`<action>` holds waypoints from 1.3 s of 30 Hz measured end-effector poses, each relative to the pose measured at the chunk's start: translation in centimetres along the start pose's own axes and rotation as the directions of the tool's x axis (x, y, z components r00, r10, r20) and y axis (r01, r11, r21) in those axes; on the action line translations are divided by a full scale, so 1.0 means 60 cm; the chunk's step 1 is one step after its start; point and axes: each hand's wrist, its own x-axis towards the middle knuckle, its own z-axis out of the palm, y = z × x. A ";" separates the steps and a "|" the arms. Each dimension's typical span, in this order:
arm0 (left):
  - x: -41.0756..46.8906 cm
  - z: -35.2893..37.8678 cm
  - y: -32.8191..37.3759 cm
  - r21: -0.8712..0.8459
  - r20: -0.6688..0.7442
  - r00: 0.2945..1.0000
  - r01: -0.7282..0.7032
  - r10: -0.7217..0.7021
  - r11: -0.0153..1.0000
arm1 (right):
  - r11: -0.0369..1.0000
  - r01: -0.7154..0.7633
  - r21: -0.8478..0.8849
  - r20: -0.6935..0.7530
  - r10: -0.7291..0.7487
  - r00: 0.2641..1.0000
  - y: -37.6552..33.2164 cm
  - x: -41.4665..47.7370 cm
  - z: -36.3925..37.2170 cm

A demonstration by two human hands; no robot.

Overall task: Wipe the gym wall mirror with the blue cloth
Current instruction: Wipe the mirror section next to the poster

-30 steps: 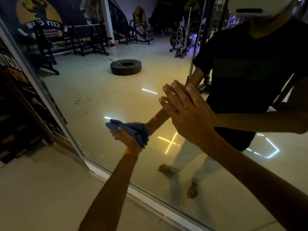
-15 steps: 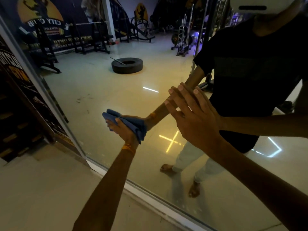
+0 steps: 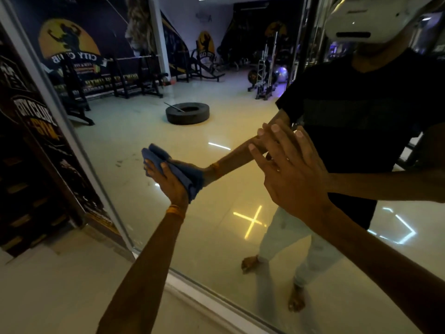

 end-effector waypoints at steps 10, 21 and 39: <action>-0.068 0.016 0.005 -0.021 0.388 0.806 -0.477 0.447 0.879 | 0.998 -0.043 -0.047 0.125 0.049 0.991 -0.095 0.107 0.052; -0.005 -0.008 0.013 0.077 0.399 0.748 -0.603 0.530 0.794 | 0.987 -0.158 -0.040 0.126 0.162 0.979 -0.132 0.119 0.063; 0.137 -0.029 0.014 0.050 0.542 0.457 -0.855 0.705 0.516 | 0.967 -0.228 -0.116 0.074 0.237 0.969 -0.152 0.130 0.081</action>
